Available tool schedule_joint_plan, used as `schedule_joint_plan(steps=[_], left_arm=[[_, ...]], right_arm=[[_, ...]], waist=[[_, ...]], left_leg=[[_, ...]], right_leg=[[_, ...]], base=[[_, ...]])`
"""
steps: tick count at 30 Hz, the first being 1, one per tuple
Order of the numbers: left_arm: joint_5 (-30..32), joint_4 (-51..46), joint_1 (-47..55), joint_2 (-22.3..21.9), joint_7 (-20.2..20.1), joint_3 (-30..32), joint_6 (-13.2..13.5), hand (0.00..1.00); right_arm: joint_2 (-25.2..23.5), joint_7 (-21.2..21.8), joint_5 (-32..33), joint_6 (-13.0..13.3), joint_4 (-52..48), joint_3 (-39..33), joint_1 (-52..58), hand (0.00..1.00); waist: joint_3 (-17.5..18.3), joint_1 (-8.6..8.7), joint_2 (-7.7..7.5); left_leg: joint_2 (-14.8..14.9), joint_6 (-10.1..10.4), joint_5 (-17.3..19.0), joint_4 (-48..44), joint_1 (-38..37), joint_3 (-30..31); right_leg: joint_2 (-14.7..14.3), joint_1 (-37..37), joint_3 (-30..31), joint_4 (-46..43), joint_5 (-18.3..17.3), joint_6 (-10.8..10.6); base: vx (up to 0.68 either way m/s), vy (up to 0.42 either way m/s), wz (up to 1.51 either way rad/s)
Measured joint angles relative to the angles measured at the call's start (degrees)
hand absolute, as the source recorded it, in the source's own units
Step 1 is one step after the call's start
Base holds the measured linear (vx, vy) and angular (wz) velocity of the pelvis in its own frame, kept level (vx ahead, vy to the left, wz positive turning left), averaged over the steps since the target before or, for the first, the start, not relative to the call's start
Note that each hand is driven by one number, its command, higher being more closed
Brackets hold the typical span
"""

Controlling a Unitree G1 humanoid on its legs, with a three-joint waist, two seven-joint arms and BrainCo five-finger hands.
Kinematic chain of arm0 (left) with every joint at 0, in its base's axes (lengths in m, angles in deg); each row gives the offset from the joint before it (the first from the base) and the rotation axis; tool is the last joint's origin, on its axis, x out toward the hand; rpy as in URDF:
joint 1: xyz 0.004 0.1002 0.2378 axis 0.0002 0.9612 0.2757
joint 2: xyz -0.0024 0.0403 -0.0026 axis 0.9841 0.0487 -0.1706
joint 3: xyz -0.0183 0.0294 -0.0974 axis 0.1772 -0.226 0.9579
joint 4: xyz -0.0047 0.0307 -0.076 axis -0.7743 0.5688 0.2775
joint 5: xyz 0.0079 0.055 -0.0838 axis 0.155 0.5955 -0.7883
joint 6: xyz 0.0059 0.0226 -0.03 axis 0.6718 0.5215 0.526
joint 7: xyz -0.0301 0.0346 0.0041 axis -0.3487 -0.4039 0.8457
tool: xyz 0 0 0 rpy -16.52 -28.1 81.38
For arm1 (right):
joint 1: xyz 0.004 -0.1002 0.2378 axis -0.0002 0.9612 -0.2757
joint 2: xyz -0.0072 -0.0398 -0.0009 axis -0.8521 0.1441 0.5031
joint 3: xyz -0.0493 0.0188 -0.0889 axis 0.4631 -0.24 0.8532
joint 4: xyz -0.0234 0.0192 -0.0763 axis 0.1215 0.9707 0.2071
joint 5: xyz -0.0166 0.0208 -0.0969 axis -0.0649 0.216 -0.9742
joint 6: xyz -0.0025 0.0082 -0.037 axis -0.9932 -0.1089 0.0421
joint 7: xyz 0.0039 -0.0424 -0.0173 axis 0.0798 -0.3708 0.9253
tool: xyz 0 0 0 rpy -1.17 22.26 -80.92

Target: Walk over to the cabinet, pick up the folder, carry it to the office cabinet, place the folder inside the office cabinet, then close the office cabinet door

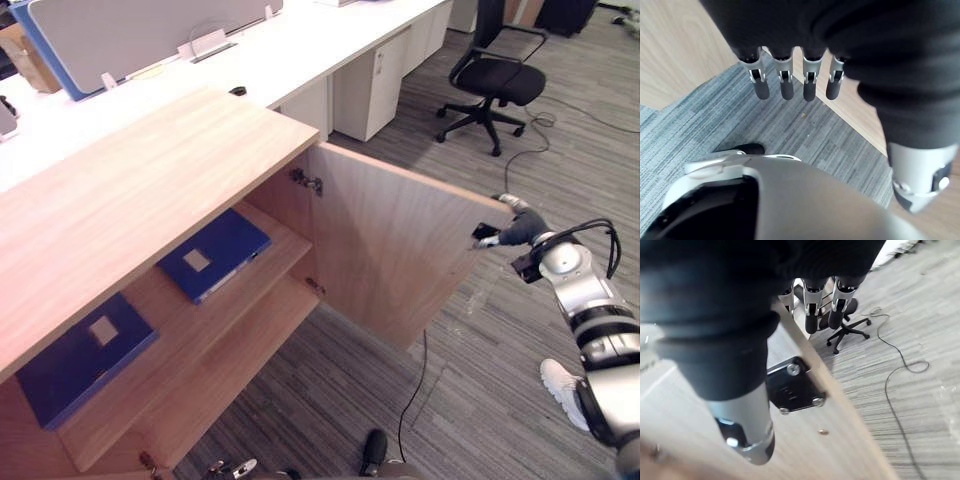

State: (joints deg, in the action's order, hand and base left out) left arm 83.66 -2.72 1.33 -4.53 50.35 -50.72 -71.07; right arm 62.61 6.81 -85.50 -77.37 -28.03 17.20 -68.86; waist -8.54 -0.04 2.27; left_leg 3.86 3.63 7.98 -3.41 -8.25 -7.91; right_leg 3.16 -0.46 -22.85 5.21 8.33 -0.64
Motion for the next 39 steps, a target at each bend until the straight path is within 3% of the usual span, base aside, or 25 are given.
schedule_joint_plan(steps=[2,6,9,11,12,16,20,25,29,32,34,35,38,39], left_arm=[[0.2,0.2,-0.1,0.2,-0.5,0.1,-0.1,0.0],[2.0,1.3,-1.3,0.5,-1.6,0.6,-0.1,0.0],[2.6,2.1,-2.3,0.4,-2.2,1.0,-0.2,0.0],[4.2,2.1,-3.1,0.4,-2.3,2.3,-0.1,0.0],[4.4,2.1,-3.2,0.4,-2.3,2.8,-0.1,0.0],[4.8,2.3,-2.2,0.6,-2.4,5.2,-0.2,0.0],[5.6,1.9,-3.7,1.7,-2.4,5.2,0.0,0.0],[5.9,2.1,-4.0,2.0,-2.4,5.0,0.0,0.0],[5.9,2.2,-3.8,2.3,-2.4,4.7,-0.1,0.0],[5.7,2.2,-3.3,2.4,-2.1,4.7,-0.2,0.0],[5.6,2.2,-3.4,1.9,-1.6,5.2,-0.1,0.0],[5.5,2.2,-3.4,1.7,-1.4,5.3,-0.1,0.0],[3.9,2.2,-3.5,0.2,0.9,6.6,-0.2,0.0],[3.4,2.2,-3.5,0.0,1.7,6.7,-0.2,0.0]], right_arm=[[6.6,6.8,0.6,0.3,-13.8,8.7,2.2,0.0],[10.5,18.4,5.3,-0.5,-28.2,18.6,6.3,0.0],[4.9,23.1,12.9,-1.1,-34.5,22.2,7.7,0.0],[4.3,31.0,17.0,-3.0,-36.9,33.0,9.2,0.0],[3.8,32.2,17.5,-3.7,-37.1,35.1,10.7,0.0],[1.6,35.6,25.1,-6.8,-39.0,39.2,16.2,0.0],[0.4,34.3,31.3,-7.1,-40.3,38.8,16.1,0.0],[-0.7,33.2,31.9,-7.1,-39.5,38.8,17.1,0.0],[-5.6,31.6,30.8,-6.3,-33.2,30.8,24.5,0.0],[-18.4,24.1,24.9,-2.8,-19.9,16.0,32.5,0.0],[-32.7,14.5,18.8,-0.6,-3.9,-0.4,34.3,0.0],[-35.7,12.3,17.4,-0.2,-0.2,-4.9,34.3,0.0],[-46.4,-3.1,9.7,-0.2,15.7,-31.3,34.1,0.0],[-47.3,-6.8,8.3,-0.8,17.7,-34.0,34.1,0.0]], waist=[[1.7,0.28,-0.36],[2.8,0.18,-1.22],[2.8,-1.18,-1.39],[2.6,-3.46,-1.94],[2.4,-3.88,-2.29],[1.7,-3.37,-3.96],[3.3,-3.53,-5.97],[3.7,-3.91,-6.64],[3.5,-4.18,-7.1],[3.3,-3.89,-7.01],[3.0,-2.61,-6.74],[2.9,-2.52,-6.56],[2.8,-2.75,-5.27],[2.7,-2.83,-5.03]], left_leg=[[1.1,0.3,0.2,-0.3,0.2,-1.1],[2.4,0.7,0.4,-0.9,0.3,-1.2],[2.8,1.0,0.4,-0.8,0.6,-1.5],[2.8,1.0,0.4,-0.8,1.3,-1.3],[2.8,0.9,0.4,-0.8,1.3,-1.3],[2.4,0.6,0.2,-0.8,1.4,-2.8],[1.6,-0.2,-0.5,-0.8,1.5,-3.8],[0.8,-0.6,-0.7,-0.8,2.4,-3.8],[0.5,-0.5,-0.6,0.1,2.2,-3.7],[0.2,-0.5,-0.5,-0.2,2.9,-3.2],[0.0,-0.6,0.2,-1.6,4.9,-1.2],[0.0,-0.6,0.2,-1.9,5.5,-0.7],[-0.3,-0.4,0.1,-2.6,7.5,3.9],[-0.4,-0.1,-0.2,-2.7,7.7,4.9]], right_leg=[[-1.3,0.6,1.0,0.0,-0.4,0.7],[-2.6,0.5,1.2,0.0,-1.0,1.5],[-3.2,1.2,1.5,0.0,-1.0,2.2],[-3.3,1.8,1.3,0.0,-0.9,2.5],[-3.3,2.0,1.2,0.0,-0.9,2.5],[-3.0,2.6,2.9,-0.2,-0.4,2.7],[-2.5,3.3,4.1,0.0,0.1,2.4],[-1.7,4.1,4.3,0.0,1.1,2.2],[-1.3,4.3,4.2,0.0,1.4,2.0],[-0.9,4.5,3.9,0.0,1.3,1.7],[-0.4,5.1,2.3,0.0,1.2,1.6],[-0.3,5.2,1.7,0.0,1.1,1.6],[0.7,4.8,-2.8,-0.3,0.5,0.7],[0.9,4.4,-3.8,-0.3,0.3,0.5]], base=[[0.05,-0.051,-0.24],[0.06,-0.031,-0.07],[0.05,0.011,-0.04],[0.08,0.046,0.06],[0.1,0.064,0.0],[0.07,0.088,-0.23],[0.0,0.068,-0.14],[-0.06,0.05,0.0],[-0.09,0.04,0.04],[-0.1,0.034,0.09],[-0.05,0.014,0.33],[-0.02,0.01,0.47],[0.04,0.021,0.67],[0.11,0.045,1.03]])
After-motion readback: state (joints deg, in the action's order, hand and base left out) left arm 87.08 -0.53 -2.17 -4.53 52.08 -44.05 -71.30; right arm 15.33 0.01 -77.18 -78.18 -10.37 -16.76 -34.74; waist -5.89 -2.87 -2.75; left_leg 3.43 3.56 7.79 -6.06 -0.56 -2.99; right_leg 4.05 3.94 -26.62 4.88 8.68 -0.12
